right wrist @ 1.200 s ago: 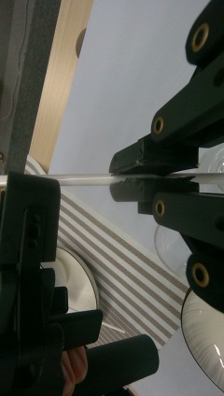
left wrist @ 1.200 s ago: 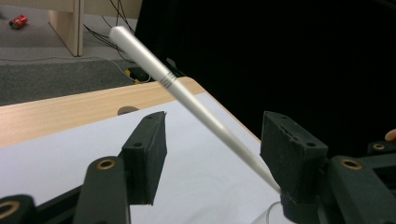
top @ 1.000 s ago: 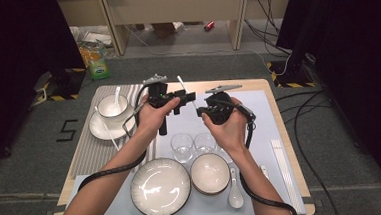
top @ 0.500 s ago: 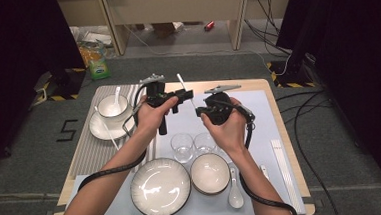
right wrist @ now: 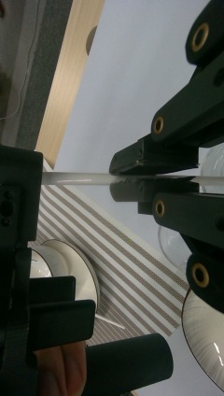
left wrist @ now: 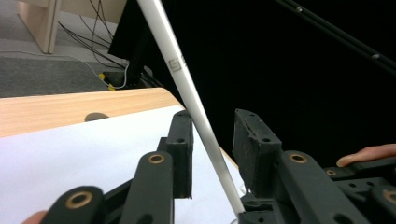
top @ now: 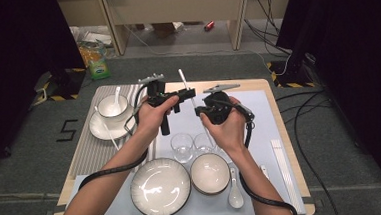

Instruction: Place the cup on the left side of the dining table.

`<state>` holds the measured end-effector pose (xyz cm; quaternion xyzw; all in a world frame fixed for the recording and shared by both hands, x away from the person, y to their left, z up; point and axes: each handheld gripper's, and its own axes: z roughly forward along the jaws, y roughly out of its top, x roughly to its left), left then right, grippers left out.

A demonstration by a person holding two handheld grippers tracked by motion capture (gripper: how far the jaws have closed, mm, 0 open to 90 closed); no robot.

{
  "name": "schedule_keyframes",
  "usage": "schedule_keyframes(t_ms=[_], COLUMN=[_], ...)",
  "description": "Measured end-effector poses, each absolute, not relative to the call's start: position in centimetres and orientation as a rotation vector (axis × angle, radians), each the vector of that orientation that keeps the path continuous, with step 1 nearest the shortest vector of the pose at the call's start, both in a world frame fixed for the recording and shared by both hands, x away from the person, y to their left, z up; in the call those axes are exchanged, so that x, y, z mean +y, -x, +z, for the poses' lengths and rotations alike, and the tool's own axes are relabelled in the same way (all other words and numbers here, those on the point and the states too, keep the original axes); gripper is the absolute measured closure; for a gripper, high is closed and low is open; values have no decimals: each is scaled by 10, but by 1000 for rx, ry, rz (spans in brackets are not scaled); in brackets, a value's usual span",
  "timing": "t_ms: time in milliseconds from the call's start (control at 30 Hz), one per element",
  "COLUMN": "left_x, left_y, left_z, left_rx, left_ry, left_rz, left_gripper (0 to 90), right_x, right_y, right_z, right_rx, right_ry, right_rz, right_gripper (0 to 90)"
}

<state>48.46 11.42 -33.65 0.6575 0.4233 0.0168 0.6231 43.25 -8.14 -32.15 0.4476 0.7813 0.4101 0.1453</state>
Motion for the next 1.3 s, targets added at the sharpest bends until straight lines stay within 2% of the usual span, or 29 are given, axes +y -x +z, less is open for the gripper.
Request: schedule_keyframes(t_ms=[433,900,1100,1300], left_x=[113,113,119,129], left_y=[-482,-479,-478,-478], left_z=[-334,-328,-324,-324], left_rx=[958,930,928,944], left_ry=[-1486,-1442,-1438,-1425], left_rz=[24,16,71,90], left_gripper=[805,840,840,840], right_x=[-81,-83,-88,-99], right_y=[-435,-434,-431,-429], right_z=[-320,-316,-316,-317], right_rx=[2252,2231,2220,2196], right_ry=[-1288,-1249,-1240,-1257], right_rz=[1186,1214,1228,1236], right_gripper=[855,845,726,691])
